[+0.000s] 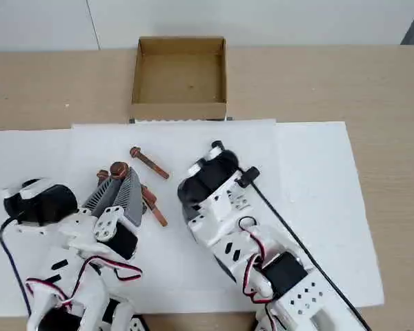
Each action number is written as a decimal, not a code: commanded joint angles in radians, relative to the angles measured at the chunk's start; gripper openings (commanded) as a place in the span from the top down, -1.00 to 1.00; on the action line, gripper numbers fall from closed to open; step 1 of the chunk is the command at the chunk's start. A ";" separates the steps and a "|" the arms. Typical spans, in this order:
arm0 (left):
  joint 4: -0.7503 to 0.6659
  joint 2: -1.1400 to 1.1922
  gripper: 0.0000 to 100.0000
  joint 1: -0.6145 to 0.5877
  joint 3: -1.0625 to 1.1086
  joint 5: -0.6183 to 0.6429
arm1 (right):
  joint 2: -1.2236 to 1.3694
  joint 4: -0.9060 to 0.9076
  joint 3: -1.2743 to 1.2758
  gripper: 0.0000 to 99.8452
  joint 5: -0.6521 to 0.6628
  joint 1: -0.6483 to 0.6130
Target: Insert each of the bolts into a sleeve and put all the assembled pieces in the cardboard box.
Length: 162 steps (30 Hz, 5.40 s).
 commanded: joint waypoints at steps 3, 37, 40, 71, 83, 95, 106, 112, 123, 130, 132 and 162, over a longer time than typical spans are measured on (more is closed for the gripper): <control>-0.089 -0.008 0.99 0.003 -0.004 0.023 | -0.041 -0.110 0.048 1.00 0.140 -0.036; -0.060 -0.003 0.99 0.123 0.044 0.025 | -0.634 -0.104 0.381 1.00 0.258 -0.122; -0.057 -0.003 0.99 0.123 0.042 0.025 | -0.634 -0.104 0.381 1.00 0.258 -0.120; 0.043 -0.008 0.99 0.235 0.182 -0.049 | -0.634 -0.105 0.373 1.00 0.258 -0.120; 0.041 -0.008 0.99 0.313 0.286 -0.069 | -0.634 -0.105 0.373 1.00 0.258 -0.120; 0.044 -0.008 0.66 0.307 0.289 -0.068 | -0.634 -0.105 0.377 1.00 0.258 -0.119; 0.049 -0.008 0.53 0.255 0.285 -0.107 | -0.634 -0.105 0.381 1.00 0.258 -0.119; 0.049 -0.005 0.53 0.212 0.251 -0.144 | -0.634 -0.105 0.382 1.00 0.258 -0.119; 0.048 -0.003 0.67 0.209 0.084 -0.146 | -0.634 -0.104 0.382 1.00 0.256 -0.084; 0.040 -0.008 0.98 0.137 0.039 -0.233 | -0.634 -0.104 0.379 1.00 0.252 -0.021; 0.023 -0.008 0.99 0.061 0.041 -0.267 | -0.634 -0.099 0.376 1.00 0.252 0.005; 0.000 -0.008 0.99 -0.241 0.481 -0.540 | 0.435 -0.050 -0.571 0.99 -0.124 0.308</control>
